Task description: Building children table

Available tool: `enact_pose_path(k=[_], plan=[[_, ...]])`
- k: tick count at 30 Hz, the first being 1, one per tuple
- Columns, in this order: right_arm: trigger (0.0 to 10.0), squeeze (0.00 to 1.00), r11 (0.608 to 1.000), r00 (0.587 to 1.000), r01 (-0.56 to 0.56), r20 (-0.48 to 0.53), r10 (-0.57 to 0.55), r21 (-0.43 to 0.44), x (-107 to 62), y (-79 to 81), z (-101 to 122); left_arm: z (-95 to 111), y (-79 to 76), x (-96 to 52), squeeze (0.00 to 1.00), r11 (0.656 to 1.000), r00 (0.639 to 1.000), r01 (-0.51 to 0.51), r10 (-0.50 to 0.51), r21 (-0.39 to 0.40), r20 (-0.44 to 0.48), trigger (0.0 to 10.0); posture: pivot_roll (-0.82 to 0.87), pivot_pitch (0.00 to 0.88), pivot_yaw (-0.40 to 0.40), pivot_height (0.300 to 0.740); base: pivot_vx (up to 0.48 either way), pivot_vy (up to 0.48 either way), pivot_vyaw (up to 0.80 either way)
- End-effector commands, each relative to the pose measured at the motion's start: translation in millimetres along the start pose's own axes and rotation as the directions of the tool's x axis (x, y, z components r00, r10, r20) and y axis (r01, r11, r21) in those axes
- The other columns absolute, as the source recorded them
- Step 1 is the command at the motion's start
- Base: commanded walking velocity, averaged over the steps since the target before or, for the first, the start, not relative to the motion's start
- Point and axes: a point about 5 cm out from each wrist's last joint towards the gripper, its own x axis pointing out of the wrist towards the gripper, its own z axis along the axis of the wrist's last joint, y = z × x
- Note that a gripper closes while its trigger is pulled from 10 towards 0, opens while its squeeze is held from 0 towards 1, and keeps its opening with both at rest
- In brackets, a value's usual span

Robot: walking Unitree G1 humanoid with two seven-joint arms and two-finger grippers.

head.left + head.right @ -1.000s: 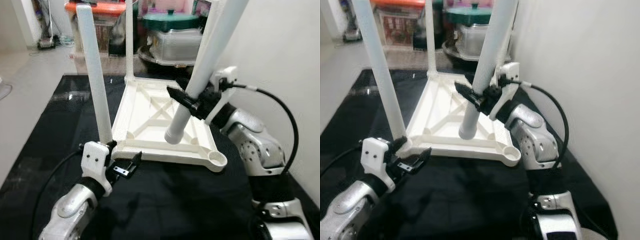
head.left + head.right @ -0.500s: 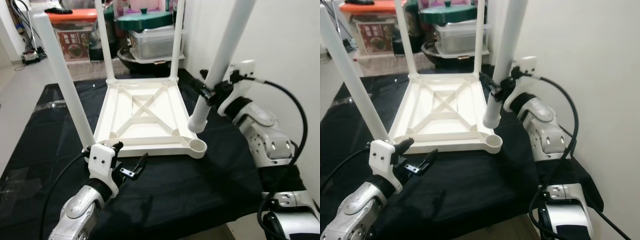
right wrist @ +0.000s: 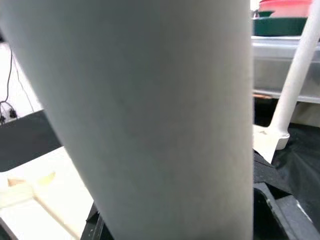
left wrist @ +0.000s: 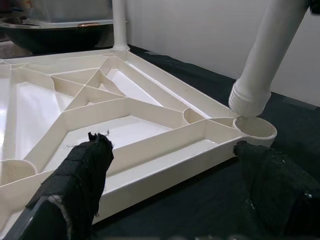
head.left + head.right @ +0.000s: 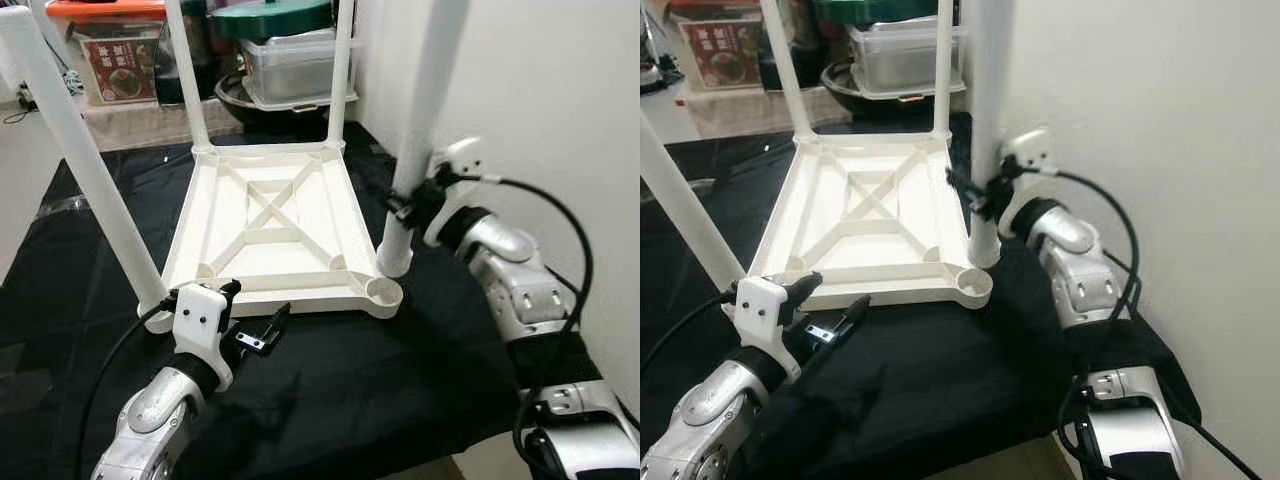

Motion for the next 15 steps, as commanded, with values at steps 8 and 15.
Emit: enact_pose_path(k=[8,15], plan=[[10.0,0.00,0.993,0.993,-0.114,-0.018,0.113,-0.030,-4.7,18.8,-8,-2,8.6,-4.9,0.00,0.999,1.000,-0.028,0.029,0.020,-0.013,10.0,-0.01,0.000,-0.049,0.740,0.000,0.000,0.00],[10.0,0.00,0.992,0.992,-0.122,-0.028,0.121,-0.032,-8.3,20.4,-14,-1,10.3,-3.0,0.00,0.999,1.000,-0.025,0.025,0.024,-0.013,10.0,-0.01,0.000,-0.042,0.740,0.000,0.000,0.00]])
